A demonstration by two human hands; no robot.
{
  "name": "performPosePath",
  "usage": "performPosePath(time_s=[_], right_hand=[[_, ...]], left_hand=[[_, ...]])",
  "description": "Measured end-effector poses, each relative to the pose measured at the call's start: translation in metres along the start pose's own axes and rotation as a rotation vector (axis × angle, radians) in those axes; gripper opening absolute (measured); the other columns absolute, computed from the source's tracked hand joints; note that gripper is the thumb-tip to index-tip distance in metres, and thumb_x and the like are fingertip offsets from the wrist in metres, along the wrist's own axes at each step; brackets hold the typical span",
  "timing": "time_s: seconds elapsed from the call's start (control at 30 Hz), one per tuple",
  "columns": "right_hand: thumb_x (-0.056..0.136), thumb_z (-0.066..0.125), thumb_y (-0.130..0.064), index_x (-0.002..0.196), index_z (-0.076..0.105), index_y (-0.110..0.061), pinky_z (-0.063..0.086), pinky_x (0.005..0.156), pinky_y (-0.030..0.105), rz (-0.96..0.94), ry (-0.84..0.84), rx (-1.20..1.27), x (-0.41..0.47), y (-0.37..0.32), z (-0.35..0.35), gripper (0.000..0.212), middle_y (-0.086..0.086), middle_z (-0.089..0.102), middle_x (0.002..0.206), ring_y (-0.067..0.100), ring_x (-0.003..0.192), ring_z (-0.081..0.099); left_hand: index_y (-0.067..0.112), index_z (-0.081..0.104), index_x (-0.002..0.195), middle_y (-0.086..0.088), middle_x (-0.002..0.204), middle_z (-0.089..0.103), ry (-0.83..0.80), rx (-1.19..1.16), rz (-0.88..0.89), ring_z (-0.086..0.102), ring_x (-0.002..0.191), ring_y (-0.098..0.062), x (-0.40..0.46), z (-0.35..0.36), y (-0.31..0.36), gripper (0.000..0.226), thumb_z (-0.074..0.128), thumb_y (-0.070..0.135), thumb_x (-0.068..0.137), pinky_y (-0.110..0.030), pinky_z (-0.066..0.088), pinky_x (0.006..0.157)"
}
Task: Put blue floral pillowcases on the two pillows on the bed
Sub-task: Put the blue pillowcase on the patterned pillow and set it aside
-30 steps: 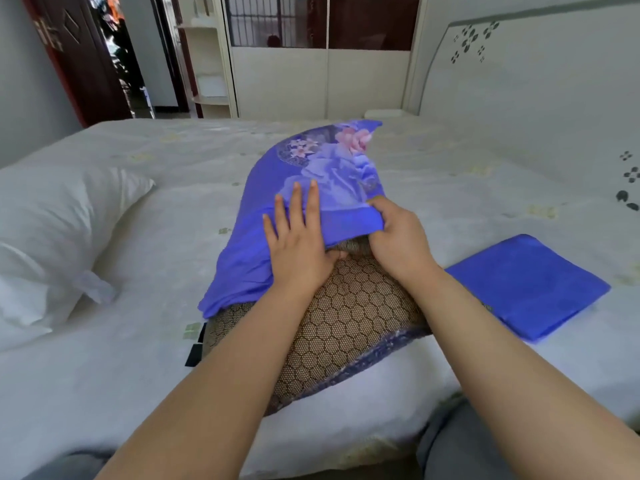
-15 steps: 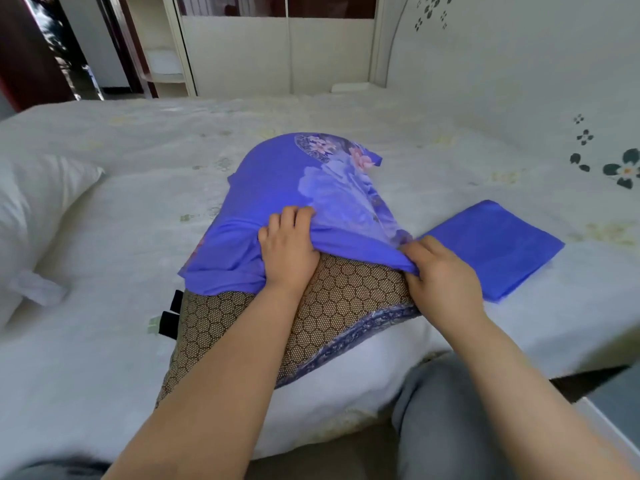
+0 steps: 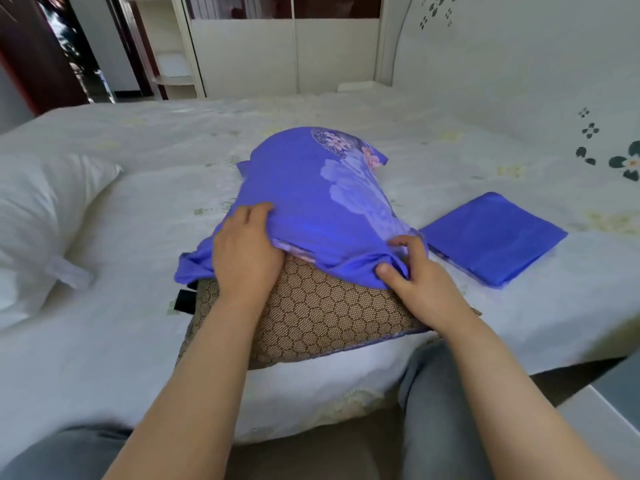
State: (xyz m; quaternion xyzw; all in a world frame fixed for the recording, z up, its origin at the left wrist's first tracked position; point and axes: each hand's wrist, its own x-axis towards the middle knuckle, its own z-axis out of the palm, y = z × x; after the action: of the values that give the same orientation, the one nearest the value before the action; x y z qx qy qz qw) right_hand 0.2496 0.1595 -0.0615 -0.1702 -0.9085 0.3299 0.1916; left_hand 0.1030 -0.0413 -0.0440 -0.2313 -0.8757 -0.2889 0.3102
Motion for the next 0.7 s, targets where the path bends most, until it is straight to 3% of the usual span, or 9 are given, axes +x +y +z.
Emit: performPosePath(time_s=[0.1, 0.23, 0.33, 0.4, 0.43, 0.47, 0.53, 0.6, 0.7], right_hand=[[0.065, 0.065, -0.069, 0.146, 0.012, -0.043, 0.041, 0.092, 0.035, 0.018, -0.116, -0.156, -0.002, -0.006, 0.005, 0.1, 0.002, 0.057, 0.128, 0.03, 0.117, 0.053], [0.079, 0.063, -0.043, 0.148, 0.007, -0.041, 0.041, 0.086, 0.034, 0.074, -0.149, -0.226, 0.0, -0.002, 0.008, 0.089, 0.009, 0.054, 0.121, 0.03, 0.12, 0.05], [0.081, 0.053, -0.05, 0.139, 0.037, -0.038, 0.039, 0.096, 0.033, 0.179, -0.256, -0.015, 0.001, -0.013, -0.008, 0.061, 0.008, 0.055, 0.121, 0.021, 0.126, 0.047], [0.088, 0.046, -0.054, 0.092, 0.066, -0.038, 0.041, 0.088, 0.031, 0.157, -0.243, 0.082, 0.006, -0.024, -0.021, 0.026, -0.006, 0.062, 0.083, 0.022, 0.101, 0.058], [0.091, 0.043, -0.052, 0.072, 0.064, -0.035, 0.039, 0.087, 0.031, 0.143, -0.214, 0.09, 0.01, -0.027, -0.024, 0.033, -0.008, 0.062, 0.074, 0.023, 0.095, 0.056], [0.09, 0.042, -0.055, 0.074, 0.063, -0.031, 0.039, 0.09, 0.033, 0.168, -0.17, 0.081, 0.016, -0.025, -0.021, 0.036, -0.001, 0.064, 0.082, 0.026, 0.101, 0.054], [0.076, 0.044, -0.072, 0.123, 0.052, -0.021, 0.033, 0.106, 0.044, 0.274, -0.074, -0.042, 0.026, -0.015, -0.008, 0.069, 0.018, 0.046, 0.132, 0.034, 0.129, 0.037], [0.062, 0.055, -0.08, 0.149, 0.014, -0.018, 0.019, 0.114, 0.047, 0.355, -0.059, -0.036, 0.028, -0.002, 0.01, 0.114, 0.015, 0.017, 0.154, 0.034, 0.142, 0.018], [0.055, 0.068, -0.076, 0.15, 0.0, -0.009, 0.029, 0.108, 0.04, 0.46, -0.004, 0.223, 0.031, 0.02, 0.021, 0.135, 0.011, 0.03, 0.152, 0.028, 0.137, 0.033]], left_hand=[[0.019, 0.06, 0.12, -0.004, 0.113, 0.064, -0.037, -0.188, -0.055, 0.057, 0.102, -0.026, -0.021, -0.037, 0.008, 0.048, 0.055, 0.008, 0.073, -0.032, 0.041, 0.083], [0.021, 0.065, 0.095, 0.0, 0.08, 0.069, -0.192, -0.08, 0.192, 0.064, 0.07, -0.027, -0.074, -0.039, 0.025, 0.028, 0.058, 0.018, 0.068, -0.029, 0.046, 0.054], [0.022, 0.052, 0.079, 0.002, 0.064, 0.059, -0.276, 0.04, 0.158, 0.061, 0.058, -0.025, -0.107, -0.017, 0.003, 0.021, 0.066, 0.037, 0.076, -0.023, 0.035, 0.043], [0.021, 0.05, 0.079, 0.003, 0.074, 0.055, -0.248, 0.067, 0.161, 0.058, 0.065, -0.021, -0.118, -0.012, -0.008, 0.034, 0.057, 0.053, 0.081, -0.024, 0.036, 0.045], [0.019, 0.053, 0.079, 0.003, 0.081, 0.054, -0.199, 0.07, 0.173, 0.055, 0.072, -0.019, -0.121, -0.013, -0.009, 0.041, 0.053, 0.06, 0.079, -0.024, 0.038, 0.047], [0.017, 0.055, 0.08, 0.002, 0.089, 0.052, -0.172, 0.065, 0.178, 0.051, 0.079, -0.019, -0.121, -0.015, -0.01, 0.048, 0.051, 0.065, 0.077, -0.026, 0.041, 0.05], [0.015, 0.057, 0.084, -0.001, 0.104, 0.05, -0.128, 0.099, 0.146, 0.045, 0.091, -0.023, -0.119, -0.021, -0.013, 0.06, 0.047, 0.073, 0.07, -0.033, 0.048, 0.06], [0.014, 0.056, 0.103, -0.007, 0.121, 0.048, -0.134, 0.186, 0.0, 0.047, 0.105, -0.033, -0.118, -0.025, -0.028, 0.081, 0.046, 0.082, 0.06, -0.044, 0.051, 0.073], [0.034, 0.015, 0.147, -0.008, 0.144, 0.032, -0.302, 0.042, -0.335, 0.04, 0.128, -0.037, -0.114, -0.028, -0.057, 0.116, 0.065, 0.078, 0.051, -0.05, 0.046, 0.088]])
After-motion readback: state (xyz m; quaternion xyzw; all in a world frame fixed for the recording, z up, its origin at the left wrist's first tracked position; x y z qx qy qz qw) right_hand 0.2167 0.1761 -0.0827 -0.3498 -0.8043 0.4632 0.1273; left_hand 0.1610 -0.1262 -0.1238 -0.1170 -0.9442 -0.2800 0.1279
